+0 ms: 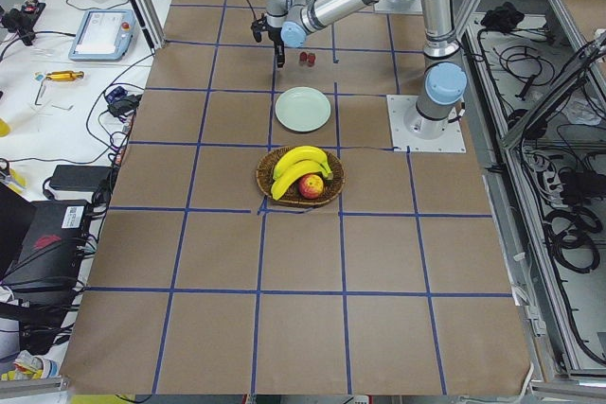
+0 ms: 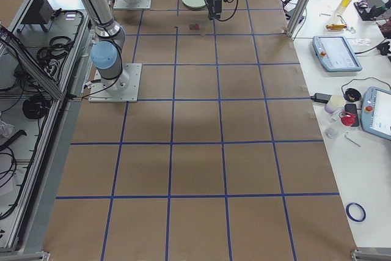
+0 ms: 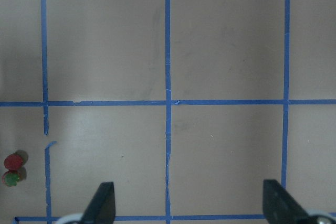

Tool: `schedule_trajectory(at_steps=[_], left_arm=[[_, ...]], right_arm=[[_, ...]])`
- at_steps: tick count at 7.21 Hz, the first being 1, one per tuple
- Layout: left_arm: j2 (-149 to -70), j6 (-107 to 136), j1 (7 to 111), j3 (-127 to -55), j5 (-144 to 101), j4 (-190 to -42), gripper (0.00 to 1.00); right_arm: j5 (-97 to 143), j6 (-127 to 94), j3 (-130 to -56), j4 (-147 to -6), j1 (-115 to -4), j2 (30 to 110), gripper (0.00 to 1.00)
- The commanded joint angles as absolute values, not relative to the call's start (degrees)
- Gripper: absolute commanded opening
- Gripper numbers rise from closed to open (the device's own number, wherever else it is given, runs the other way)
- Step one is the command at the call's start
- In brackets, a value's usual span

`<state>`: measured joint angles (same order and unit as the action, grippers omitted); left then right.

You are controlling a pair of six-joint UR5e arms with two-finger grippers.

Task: Collect all strawberries into plate
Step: 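Carry the strawberry onto the pale green plate and open the left gripper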

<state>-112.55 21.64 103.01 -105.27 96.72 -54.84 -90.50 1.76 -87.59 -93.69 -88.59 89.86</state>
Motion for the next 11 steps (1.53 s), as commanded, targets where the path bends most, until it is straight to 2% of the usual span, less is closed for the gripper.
schedule_trajectory(at_steps=[1,3,4,5,7,9,11], left_arm=[[-106.99,12.19,97.76,-108.6,99.84,-61.68,0.0],[-102.94,1.37,90.74,-118.17,102.64,-60.3,0.0],[-102.31,0.45,89.57,-120.13,102.13,-59.34,0.78],[-102.13,0.44,89.91,-120.06,101.69,-59.15,1.0],[-99.77,1.92,91.66,-117.27,94.97,-58.97,1.0],[-101.85,13.65,100.23,-112.52,89.23,-59.06,0.99],[-106.23,22.02,106.67,-112.32,86.94,-53.65,0.94]], right_arm=[[-90.44,1.76,-87.63,-93.69,-88.59,89.82,1.0],[-90.44,1.76,-87.63,-93.69,-88.59,89.91,1.0],[-90.44,1.67,-87.63,-93.69,-88.59,89.91,1.0],[-90.44,1.76,-87.63,-93.69,-88.59,89.91,1.0],[-90.44,1.67,-87.71,-93.69,-88.59,89.91,1.0],[-90.44,1.67,-87.63,-93.69,-88.59,89.91,1.0],[-90.44,1.58,-87.71,-93.69,-88.59,89.91,1.0]])
